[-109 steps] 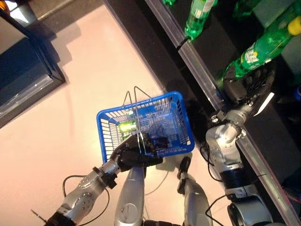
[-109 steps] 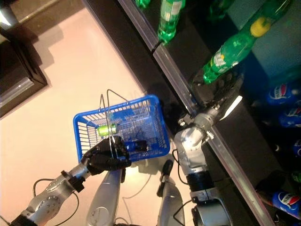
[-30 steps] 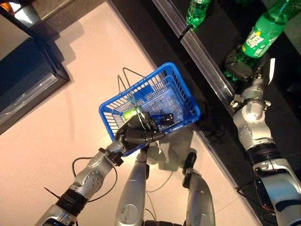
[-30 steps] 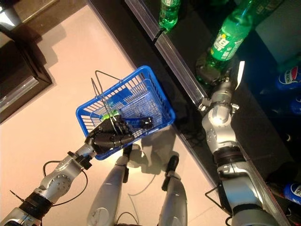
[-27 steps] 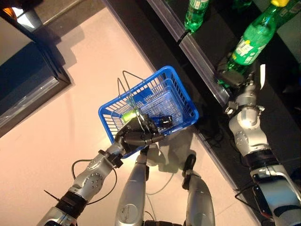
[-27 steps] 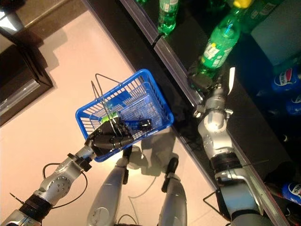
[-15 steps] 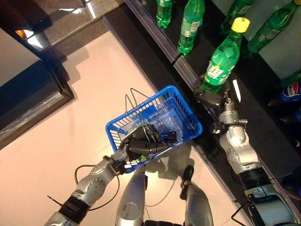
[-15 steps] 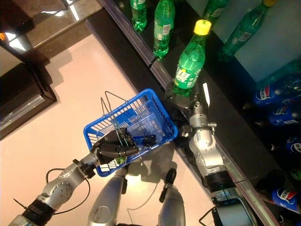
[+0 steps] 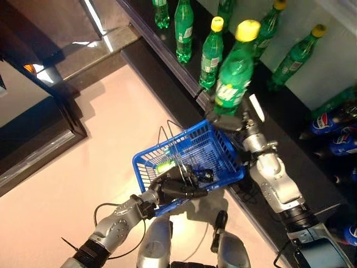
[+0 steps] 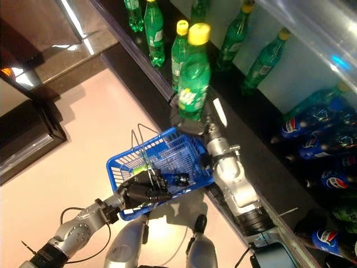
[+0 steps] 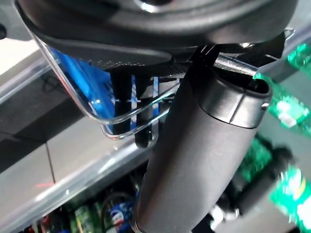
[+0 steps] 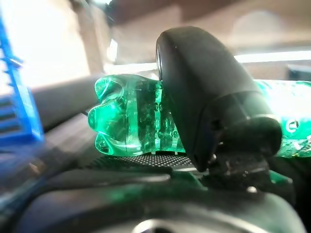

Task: Pick up the drink and place into the basket.

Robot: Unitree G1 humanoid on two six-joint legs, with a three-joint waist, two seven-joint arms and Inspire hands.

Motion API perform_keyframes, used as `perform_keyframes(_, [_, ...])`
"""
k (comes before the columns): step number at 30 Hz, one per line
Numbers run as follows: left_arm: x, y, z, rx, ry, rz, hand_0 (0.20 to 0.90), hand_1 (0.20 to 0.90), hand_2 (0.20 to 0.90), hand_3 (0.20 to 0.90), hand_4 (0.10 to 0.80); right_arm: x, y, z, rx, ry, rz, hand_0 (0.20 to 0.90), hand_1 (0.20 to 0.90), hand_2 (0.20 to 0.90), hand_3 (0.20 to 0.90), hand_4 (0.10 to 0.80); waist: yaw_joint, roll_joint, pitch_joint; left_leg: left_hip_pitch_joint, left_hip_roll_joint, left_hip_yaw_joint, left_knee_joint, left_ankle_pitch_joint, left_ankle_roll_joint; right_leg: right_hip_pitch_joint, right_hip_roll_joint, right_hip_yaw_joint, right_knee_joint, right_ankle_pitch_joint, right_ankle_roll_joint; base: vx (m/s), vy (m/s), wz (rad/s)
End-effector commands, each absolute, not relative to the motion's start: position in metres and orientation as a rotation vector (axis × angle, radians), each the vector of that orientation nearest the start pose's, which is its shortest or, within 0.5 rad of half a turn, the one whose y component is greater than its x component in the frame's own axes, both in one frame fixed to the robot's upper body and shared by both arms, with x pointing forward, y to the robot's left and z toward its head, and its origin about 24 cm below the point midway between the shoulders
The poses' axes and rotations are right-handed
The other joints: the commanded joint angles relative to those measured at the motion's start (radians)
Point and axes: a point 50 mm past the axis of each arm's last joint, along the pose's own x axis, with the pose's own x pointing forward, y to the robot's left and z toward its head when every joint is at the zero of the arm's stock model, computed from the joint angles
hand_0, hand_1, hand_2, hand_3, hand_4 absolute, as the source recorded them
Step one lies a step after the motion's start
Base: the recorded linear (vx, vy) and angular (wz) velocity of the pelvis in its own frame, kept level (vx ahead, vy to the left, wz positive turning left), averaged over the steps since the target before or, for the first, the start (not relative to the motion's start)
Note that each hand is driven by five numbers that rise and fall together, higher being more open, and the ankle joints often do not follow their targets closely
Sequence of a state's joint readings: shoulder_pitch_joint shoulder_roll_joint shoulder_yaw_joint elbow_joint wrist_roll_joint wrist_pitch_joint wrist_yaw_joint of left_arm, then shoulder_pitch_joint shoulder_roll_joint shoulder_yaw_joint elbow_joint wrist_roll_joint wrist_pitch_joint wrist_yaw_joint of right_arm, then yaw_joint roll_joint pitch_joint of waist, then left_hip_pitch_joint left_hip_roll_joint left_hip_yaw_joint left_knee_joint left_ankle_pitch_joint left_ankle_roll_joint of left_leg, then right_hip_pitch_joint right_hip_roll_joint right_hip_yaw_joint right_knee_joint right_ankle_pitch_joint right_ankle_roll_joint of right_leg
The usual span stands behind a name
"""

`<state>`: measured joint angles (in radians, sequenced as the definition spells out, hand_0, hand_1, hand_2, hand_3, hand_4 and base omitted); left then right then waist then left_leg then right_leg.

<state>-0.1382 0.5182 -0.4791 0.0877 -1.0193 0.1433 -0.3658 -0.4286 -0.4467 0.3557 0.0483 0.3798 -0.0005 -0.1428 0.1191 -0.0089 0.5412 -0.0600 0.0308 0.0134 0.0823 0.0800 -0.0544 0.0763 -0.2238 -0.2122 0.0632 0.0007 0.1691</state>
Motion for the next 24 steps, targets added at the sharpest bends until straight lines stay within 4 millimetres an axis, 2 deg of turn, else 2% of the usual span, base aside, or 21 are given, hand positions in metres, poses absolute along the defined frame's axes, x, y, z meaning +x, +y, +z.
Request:
perform_keyframes(1, [0.206, 0.06, 0.17, -0.713, -0.466, -1.401, 0.3, 0.3, 0.3, 0.2, 0.1, 0.304, -0.112, 0.166, -0.164, -0.429, 0.352, 0.3, 0.3, 0.3, 0.2, 0.1, -0.007, 0.022, -0.182, 0.034, 0.009, -0.016, 0.137, -0.101, -0.05, -0.017, 0.016, -0.003, 0.054, 0.051, -0.01, 0.181, 0.037, 0.06])
perform_keyframes(6, [0.197, 0.058, 0.155, -0.77, -0.414, -1.377, 0.3, 0.3, 0.3, 0.2, 0.1, 0.293, -0.118, 0.097, -0.223, -0.162, 0.371, 0.3, 0.3, 0.3, 0.2, 0.1, -0.004, 0.026, -0.229, 0.081, 0.016, -0.013, 0.129, -0.1, -0.053, 0.017, 0.013, -0.001, 0.061, 0.044, 0.003, 0.209, 0.046, 0.05])
perform_keyframes(7, [0.195, 0.059, 0.153, -0.773, -0.411, -1.376, 0.3, 0.3, 0.3, 0.2, 0.1, 0.291, -0.12, 0.091, -0.243, -0.142, 0.368, 0.3, 0.3, 0.3, 0.2, 0.1, -0.004, 0.026, -0.234, 0.085, 0.017, -0.012, 0.129, -0.101, -0.054, 0.02, 0.013, 0.0, 0.063, 0.043, 0.004, 0.174, 0.038, 0.02])
perform_keyframes(11, [0.187, 0.061, 0.143, -0.794, -0.388, -1.367, 0.3, 0.3, 0.3, 0.2, 0.1, 0.277, -0.133, 0.049, -0.346, 0.018, 0.347, 0.3, 0.3, 0.3, 0.2, 0.1, -0.002, 0.03, -0.255, 0.104, 0.022, -0.009, 0.138, -0.105, -0.057, 0.033, 0.009, -0.002, 0.076, 0.036, 0.012, 0.151, 0.038, 0.0])
perform_keyframes(14, [0.179, 0.065, 0.134, -0.829, -0.367, -1.36, 0.3, 0.3, 0.3, 0.2, 0.1, 0.261, -0.151, 0.01, -0.402, 0.176, 0.305, 0.3, 0.3, 0.3, 0.2, 0.1, 0.003, 0.031, -0.269, 0.124, 0.027, -0.004, 0.154, -0.111, -0.055, 0.049, 0.005, -0.009, 0.095, 0.03, 0.019, 0.181, 0.025, 0.0])
perform_keyframes(18, [0.172, 0.067, 0.128, -0.887, -0.337, -1.376, 0.3, 0.3, 0.3, 0.2, 0.1, 0.244, -0.164, -0.024, -0.437, 0.321, 0.259, 0.3, 0.3, 0.3, 0.2, 0.1, 0.011, 0.026, -0.282, 0.139, 0.028, -0.001, 0.18, -0.118, -0.054, 0.064, -0.001, -0.018, 0.12, 0.026, 0.024, 0.2, 0.01, -0.01])
perform_keyframes(24, [0.164, 0.063, 0.121, -0.965, -0.265, -1.406, 0.3, 0.3, 0.3, 0.2, 0.1, 0.227, -0.169, -0.054, -0.458, 0.463, 0.213, 0.3, 0.3, 0.3, 0.2, 0.1, 0.022, 0.014, -0.286, 0.148, 0.027, 0.004, 0.211, -0.125, -0.044, 0.067, -0.005, -0.022, 0.154, 0.032, 0.039, 0.162, -0.023, 0.01])
